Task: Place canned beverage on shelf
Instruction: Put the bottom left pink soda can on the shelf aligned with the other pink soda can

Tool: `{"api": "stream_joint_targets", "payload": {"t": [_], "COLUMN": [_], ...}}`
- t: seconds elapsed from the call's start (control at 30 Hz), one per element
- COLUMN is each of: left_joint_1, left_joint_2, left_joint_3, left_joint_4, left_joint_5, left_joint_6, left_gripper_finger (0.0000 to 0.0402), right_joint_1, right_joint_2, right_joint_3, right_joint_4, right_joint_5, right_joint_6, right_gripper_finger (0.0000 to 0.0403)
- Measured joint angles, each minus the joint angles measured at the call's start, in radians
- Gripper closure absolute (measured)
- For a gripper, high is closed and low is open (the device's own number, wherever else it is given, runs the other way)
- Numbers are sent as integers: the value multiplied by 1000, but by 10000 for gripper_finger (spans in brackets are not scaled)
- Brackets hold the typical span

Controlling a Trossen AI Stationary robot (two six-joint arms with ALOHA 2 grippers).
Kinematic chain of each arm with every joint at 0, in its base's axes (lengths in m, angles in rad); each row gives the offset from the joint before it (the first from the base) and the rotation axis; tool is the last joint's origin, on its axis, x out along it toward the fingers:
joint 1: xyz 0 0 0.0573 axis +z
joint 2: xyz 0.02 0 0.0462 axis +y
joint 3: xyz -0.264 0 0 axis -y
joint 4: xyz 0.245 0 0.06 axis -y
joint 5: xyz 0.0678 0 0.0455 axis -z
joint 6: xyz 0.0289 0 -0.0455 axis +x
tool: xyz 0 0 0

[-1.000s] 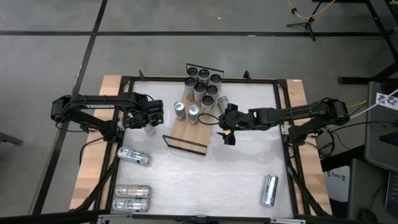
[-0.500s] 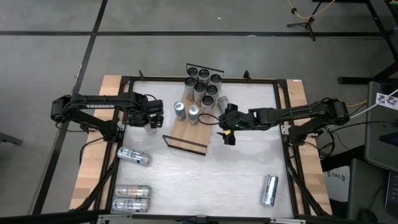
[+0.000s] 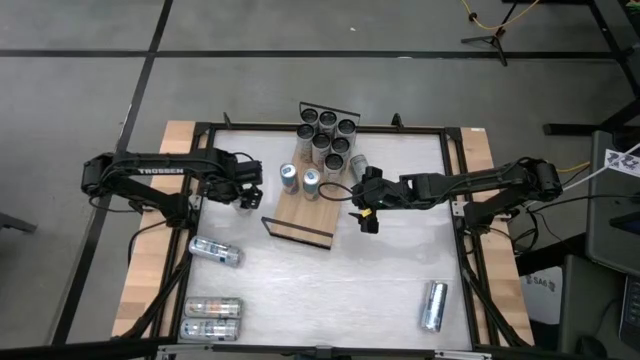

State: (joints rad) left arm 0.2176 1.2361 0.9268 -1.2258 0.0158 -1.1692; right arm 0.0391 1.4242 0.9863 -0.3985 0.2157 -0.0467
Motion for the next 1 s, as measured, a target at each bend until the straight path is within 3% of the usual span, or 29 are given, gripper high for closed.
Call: {"api": "stream_joint_targets", "payload": {"t": [0.3,0.77,1.0], "left_joint_1": [0,0,0], "left_joint_2": [-23,-70,-82], "left_joint_3": [1,5,61], "left_joint_4": [-43,-19,-52], "left_joint_5": [24,27,-19], "left_joint_6": [-21,187,292], "left_gripper_finger": [113,113,113], "right_joint_1": [0,0,0], "right_joint_2": [0,0,0], "right_joint_3": [0,0,0], "right_joint_4": [0,0,0], "right_joint_5": [0,0,0], "right_joint_6": [0,0,0], "right_gripper_finger": [52,52,52]}}
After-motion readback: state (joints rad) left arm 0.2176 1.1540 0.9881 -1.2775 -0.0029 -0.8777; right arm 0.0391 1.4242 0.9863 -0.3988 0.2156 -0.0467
